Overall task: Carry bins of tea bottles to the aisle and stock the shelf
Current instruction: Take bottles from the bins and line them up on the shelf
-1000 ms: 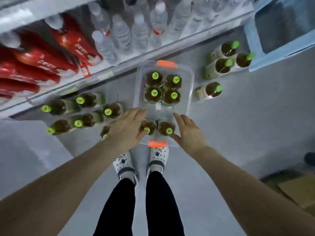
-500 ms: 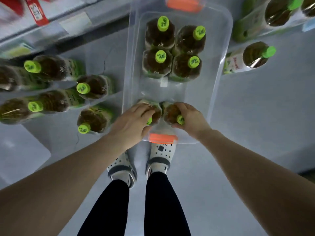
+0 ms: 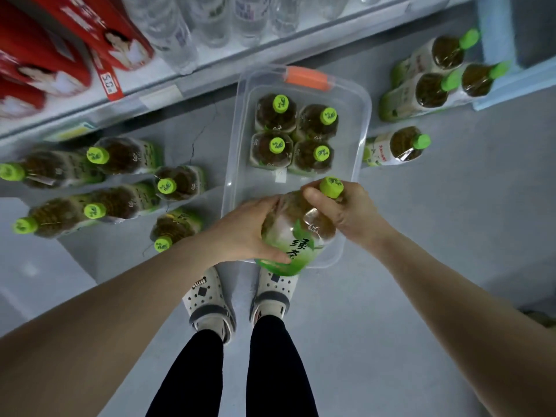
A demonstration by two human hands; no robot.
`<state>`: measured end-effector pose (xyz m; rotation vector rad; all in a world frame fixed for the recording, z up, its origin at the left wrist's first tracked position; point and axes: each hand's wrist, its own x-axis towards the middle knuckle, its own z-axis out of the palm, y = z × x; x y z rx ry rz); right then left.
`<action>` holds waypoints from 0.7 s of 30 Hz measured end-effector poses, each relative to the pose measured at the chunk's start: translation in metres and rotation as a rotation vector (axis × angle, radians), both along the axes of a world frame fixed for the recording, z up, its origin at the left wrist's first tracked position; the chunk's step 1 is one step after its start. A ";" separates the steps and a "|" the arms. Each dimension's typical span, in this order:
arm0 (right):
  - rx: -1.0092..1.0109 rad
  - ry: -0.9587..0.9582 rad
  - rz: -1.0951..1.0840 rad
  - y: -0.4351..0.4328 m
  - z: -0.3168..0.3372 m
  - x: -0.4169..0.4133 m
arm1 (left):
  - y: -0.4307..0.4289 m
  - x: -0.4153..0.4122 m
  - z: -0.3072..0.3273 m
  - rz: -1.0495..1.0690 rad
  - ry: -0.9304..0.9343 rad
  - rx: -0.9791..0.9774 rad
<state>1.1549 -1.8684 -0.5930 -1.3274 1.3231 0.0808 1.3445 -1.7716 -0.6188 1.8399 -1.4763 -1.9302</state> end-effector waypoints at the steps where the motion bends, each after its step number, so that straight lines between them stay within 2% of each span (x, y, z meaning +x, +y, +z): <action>1: 0.024 -0.037 -0.059 0.003 0.008 0.006 | 0.001 0.001 0.008 0.087 0.047 0.054; 3: 0.086 -0.117 -0.155 0.009 0.016 0.019 | 0.006 0.008 0.019 0.211 0.071 0.112; 7: 0.160 -0.238 -0.239 0.029 -0.001 0.046 | 0.035 0.036 0.020 0.379 -0.064 0.108; 9: 0.125 -0.144 -0.226 0.046 -0.029 0.049 | 0.050 0.051 0.015 0.534 -0.147 0.159; 12: -0.030 0.180 0.139 0.080 -0.080 0.042 | 0.070 0.077 -0.004 0.759 -0.218 0.201; 13: -0.060 0.212 0.261 0.092 -0.096 0.040 | 0.076 0.084 -0.012 0.810 -0.214 0.199; 15: -0.080 0.172 0.363 0.111 -0.121 0.040 | 0.088 0.093 -0.026 0.892 -0.190 0.187; 18: -0.129 0.108 0.257 0.118 -0.149 0.043 | 0.097 0.096 -0.041 0.964 -0.149 0.167; 21: -0.156 0.127 0.108 0.104 -0.162 0.051 | 0.101 0.093 -0.053 0.963 -0.117 0.156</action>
